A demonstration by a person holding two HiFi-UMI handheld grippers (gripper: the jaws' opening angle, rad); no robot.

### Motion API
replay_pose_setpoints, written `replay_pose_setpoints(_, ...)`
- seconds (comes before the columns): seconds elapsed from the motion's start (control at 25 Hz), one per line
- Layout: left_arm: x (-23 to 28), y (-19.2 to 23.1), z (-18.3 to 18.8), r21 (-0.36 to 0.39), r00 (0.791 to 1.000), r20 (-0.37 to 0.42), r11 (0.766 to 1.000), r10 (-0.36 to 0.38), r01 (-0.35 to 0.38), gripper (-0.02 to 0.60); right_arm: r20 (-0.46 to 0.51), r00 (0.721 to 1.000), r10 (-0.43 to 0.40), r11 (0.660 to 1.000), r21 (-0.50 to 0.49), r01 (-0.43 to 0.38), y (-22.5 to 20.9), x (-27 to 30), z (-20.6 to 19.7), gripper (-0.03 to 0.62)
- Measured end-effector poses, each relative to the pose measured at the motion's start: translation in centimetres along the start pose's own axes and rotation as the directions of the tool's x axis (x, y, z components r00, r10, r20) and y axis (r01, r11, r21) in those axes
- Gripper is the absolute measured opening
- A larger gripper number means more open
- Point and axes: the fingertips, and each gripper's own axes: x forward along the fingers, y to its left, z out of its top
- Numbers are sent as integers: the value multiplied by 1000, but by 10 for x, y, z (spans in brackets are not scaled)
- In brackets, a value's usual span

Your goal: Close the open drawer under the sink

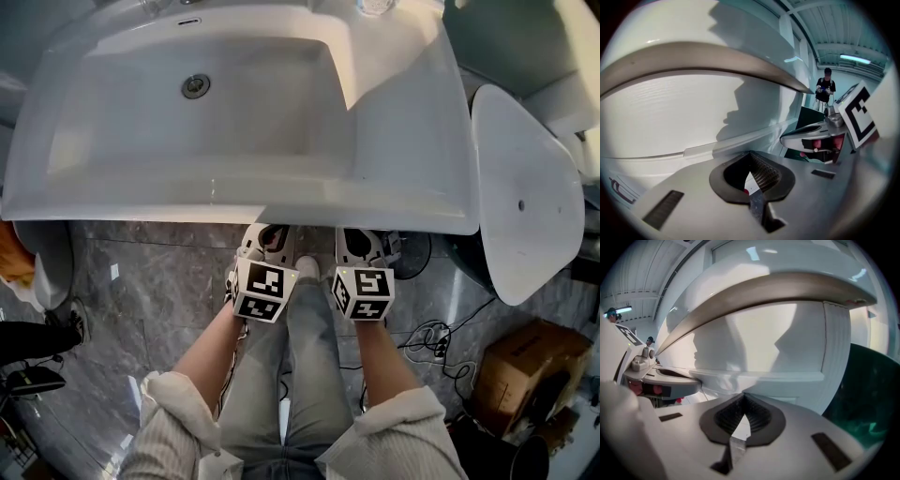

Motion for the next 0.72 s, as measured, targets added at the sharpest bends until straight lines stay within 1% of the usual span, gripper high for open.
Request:
replay_pose_setpoints(0.12, 0, -1, 1, 7, 1000, 1, 1000, -2, 2, 15, 2, 1000, -4, 1000, -2, 4, -1, 0, 0, 9)
replay_pose_setpoints(0.2, -2, 0, 2, -2, 1000, 13, 1000, 16, -16, 15, -1, 1000, -5, 1000, -2, 5, -1, 0, -1, 9)
replay_pose_setpoints(0.36, -10, 4, 0, -71, 998, 20, 996, 64, -62, 15, -10, 1000, -3, 1000, 3, 3, 1, -3, -2, 9)
replay_pose_setpoints(0.44, -17, 1, -1, -88, 998, 18, 994, 61, -59, 15, -16, 1000, 4, 1000, 3, -4, 4, -8, -3, 9)
replay_pose_setpoints(0.64, -38, -11, 1, -81, 999, 29, 996, 34, -32, 15, -33, 999, 18, 1000, -8, -18, 19, -27, -2, 9)
replay_pose_setpoints(0.72, -47, -15, 5, -90, 999, 42, 996, 30, -26, 15, -30, 999, 29, 1000, -8, -29, 27, -37, 2, 9)
